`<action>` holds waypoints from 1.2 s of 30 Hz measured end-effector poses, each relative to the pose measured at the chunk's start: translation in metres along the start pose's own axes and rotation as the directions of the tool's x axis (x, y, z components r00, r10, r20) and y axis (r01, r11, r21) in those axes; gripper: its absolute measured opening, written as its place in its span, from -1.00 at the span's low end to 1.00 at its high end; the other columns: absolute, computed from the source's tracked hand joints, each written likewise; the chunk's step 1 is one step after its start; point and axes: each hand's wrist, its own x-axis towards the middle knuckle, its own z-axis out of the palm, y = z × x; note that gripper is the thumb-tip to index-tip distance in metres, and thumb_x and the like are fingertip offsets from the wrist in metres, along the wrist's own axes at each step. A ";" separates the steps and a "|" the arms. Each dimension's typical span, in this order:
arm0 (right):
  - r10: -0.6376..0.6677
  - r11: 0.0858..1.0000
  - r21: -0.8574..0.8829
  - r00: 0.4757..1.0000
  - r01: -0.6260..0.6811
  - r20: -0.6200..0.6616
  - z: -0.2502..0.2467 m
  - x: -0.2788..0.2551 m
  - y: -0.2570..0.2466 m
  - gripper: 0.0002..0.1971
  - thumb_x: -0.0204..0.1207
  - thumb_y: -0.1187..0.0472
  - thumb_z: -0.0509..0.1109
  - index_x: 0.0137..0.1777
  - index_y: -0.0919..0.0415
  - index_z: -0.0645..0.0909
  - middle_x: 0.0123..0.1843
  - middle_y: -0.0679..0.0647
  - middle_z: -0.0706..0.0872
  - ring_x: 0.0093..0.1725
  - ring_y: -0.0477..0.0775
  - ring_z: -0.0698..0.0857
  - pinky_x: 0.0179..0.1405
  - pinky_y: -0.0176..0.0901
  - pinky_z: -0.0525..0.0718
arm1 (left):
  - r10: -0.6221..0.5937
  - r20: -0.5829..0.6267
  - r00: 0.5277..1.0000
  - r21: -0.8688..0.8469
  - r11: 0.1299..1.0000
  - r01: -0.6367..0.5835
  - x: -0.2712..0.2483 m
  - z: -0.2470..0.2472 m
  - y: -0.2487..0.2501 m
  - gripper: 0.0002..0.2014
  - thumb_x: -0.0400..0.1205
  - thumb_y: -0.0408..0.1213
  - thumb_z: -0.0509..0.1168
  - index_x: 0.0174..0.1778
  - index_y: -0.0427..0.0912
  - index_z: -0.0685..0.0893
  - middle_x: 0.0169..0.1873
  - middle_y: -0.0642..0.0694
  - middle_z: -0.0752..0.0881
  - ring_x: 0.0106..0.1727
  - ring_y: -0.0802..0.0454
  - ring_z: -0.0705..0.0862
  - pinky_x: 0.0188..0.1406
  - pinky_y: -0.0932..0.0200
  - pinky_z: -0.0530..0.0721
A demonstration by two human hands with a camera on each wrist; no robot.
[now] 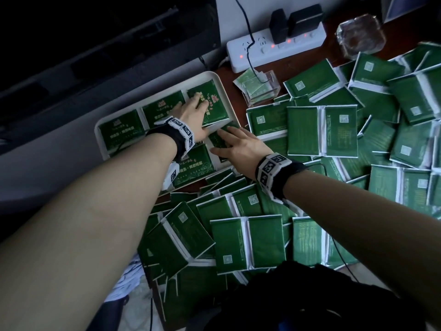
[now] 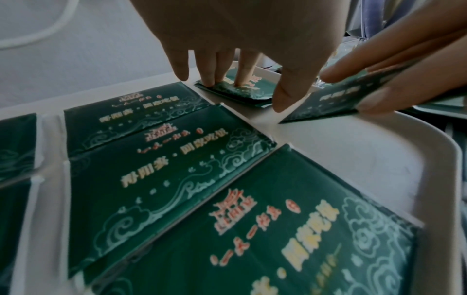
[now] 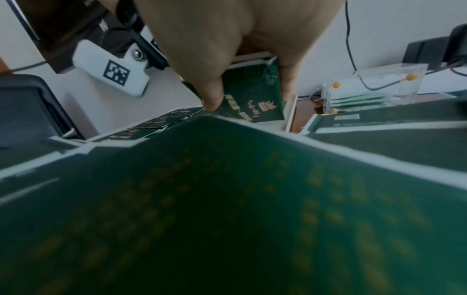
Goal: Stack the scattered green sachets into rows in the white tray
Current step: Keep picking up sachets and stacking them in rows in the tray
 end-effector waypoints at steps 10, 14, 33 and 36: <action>0.040 0.998 0.045 0.996 -0.044 0.076 0.012 0.006 0.000 -0.35 0.68 -0.07 0.26 0.73 -0.13 0.14 0.76 0.25 -0.02 0.72 0.33 0.03 0.71 0.22 0.04 | -0.016 -0.027 1.000 0.007 1.000 0.016 0.004 0.013 -0.002 -0.25 0.70 0.06 0.23 0.73 -0.04 0.04 0.74 -0.12 -0.11 0.58 -0.40 0.32 0.46 -0.22 0.45; 0.041 0.997 0.063 0.993 -0.048 0.110 0.016 0.006 0.002 -0.31 0.68 -0.12 0.22 0.75 -0.10 0.05 0.77 0.23 -0.12 0.74 0.31 -0.05 0.72 0.19 -0.01 | 0.024 -0.091 0.996 0.028 0.999 -0.021 0.005 0.016 -0.005 -0.29 0.72 -0.01 0.22 0.74 -0.05 0.05 0.74 -0.15 -0.08 0.57 -0.30 0.37 0.45 -0.19 0.45; 0.053 0.991 0.115 0.983 -0.073 0.174 0.012 0.016 0.003 -0.13 0.55 0.38 0.40 0.76 0.01 0.03 0.76 0.21 -0.29 0.74 0.29 -0.21 0.69 0.09 -0.10 | 0.006 -0.134 0.991 0.053 0.999 0.001 0.013 0.018 -0.002 -0.30 0.72 -0.02 0.25 0.72 -0.14 0.11 0.73 -0.18 0.00 0.68 -0.21 0.17 0.45 -0.25 0.41; 0.049 0.990 0.120 0.979 -0.074 0.198 0.010 0.015 0.003 -0.11 0.55 0.37 0.42 0.76 0.01 0.02 0.76 0.19 -0.29 0.74 0.28 -0.22 0.69 0.09 -0.06 | -0.002 -0.136 0.991 0.051 0.999 0.009 0.013 0.018 0.001 -0.30 0.72 -0.02 0.25 0.71 -0.15 0.12 0.73 -0.18 0.01 0.68 -0.22 0.18 0.43 -0.25 0.43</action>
